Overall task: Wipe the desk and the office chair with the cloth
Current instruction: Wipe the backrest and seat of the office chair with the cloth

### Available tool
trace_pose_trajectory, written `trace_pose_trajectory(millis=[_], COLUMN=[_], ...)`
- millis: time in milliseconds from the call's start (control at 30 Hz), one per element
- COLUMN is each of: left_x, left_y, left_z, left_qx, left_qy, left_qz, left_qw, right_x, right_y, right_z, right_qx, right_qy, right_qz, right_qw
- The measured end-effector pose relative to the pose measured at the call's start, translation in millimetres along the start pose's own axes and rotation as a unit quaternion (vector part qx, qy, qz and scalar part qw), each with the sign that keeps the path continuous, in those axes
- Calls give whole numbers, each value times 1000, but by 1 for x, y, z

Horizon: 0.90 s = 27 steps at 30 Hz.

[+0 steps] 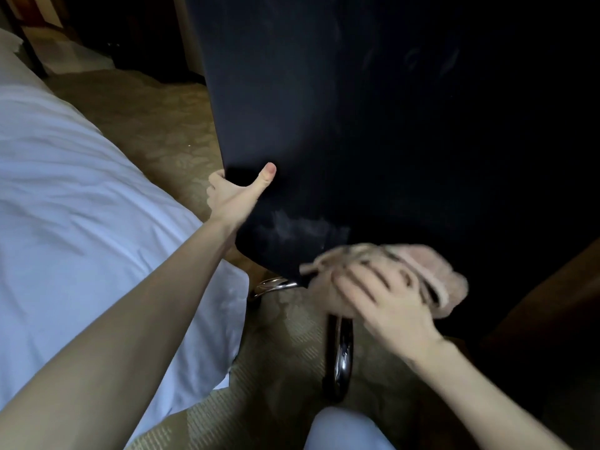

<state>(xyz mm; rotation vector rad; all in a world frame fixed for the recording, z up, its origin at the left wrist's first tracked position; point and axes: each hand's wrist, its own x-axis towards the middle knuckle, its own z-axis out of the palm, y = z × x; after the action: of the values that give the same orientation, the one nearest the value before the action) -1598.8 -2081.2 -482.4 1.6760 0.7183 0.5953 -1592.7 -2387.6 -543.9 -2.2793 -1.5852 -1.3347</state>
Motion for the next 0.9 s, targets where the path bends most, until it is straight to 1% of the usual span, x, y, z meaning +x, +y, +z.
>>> trace_pose_trajectory(millis=[67, 100, 167, 200, 267, 367, 433, 467, 533, 600, 667, 700, 800, 900], left_x=[-5, -7, -9, -10, -11, -11, -9, -8, -7, -7, -8, -9, -14, -19], left_y=[-2, -2, -3, -3, -5, -7, -8, -9, -9, -10, -12, -13, -13, -11], left_z=[3, 4, 4, 3, 4, 6, 4, 3, -1, -1, 1, 3, 6, 8], left_qx=[-59, -81, -91, -89, -84, -80, -64, -53, -31, -18, -11, -9, -5, -5], left_qy=[-17, -24, -29, -30, -30, -23, -19, -18, -19, -18, -16, -14, 1, 10], left_qz=[4, 9, 13, 9, 6, 13, 18, 20, 19, 17, 14, 14, 13, 12], left_qw=[998, 996, 995, 996, 996, 996, 998, 998, 999, 1000, 1000, 1000, 1000, 1000], right_x=[41, 60, 95, 109, 132, 140, 124, 112, 78, 35, -7, -22, -46, -53], right_y=[24, 35, 55, 63, 73, 72, 57, 47, 24, -1, -22, -29, -38, -40], right_z=[-29, -43, -63, -70, -74, -55, -29, -14, 17, 47, 74, 84, 101, 101], right_qx=[-39, -54, -83, -95, -107, -106, -80, -58, -9, 19, 24, 25, 38, 31], right_qy=[81, 120, 183, 201, 212, 214, 215, 205, 154, 70, -20, -46, -78, -107], right_qz=[43, 51, 36, 21, 9, 53, 62, 59, 41, 8, -19, -28, -62, -102], right_qw=[995, 990, 979, 975, 971, 970, 971, 975, 987, 997, 999, 998, 994, 988])
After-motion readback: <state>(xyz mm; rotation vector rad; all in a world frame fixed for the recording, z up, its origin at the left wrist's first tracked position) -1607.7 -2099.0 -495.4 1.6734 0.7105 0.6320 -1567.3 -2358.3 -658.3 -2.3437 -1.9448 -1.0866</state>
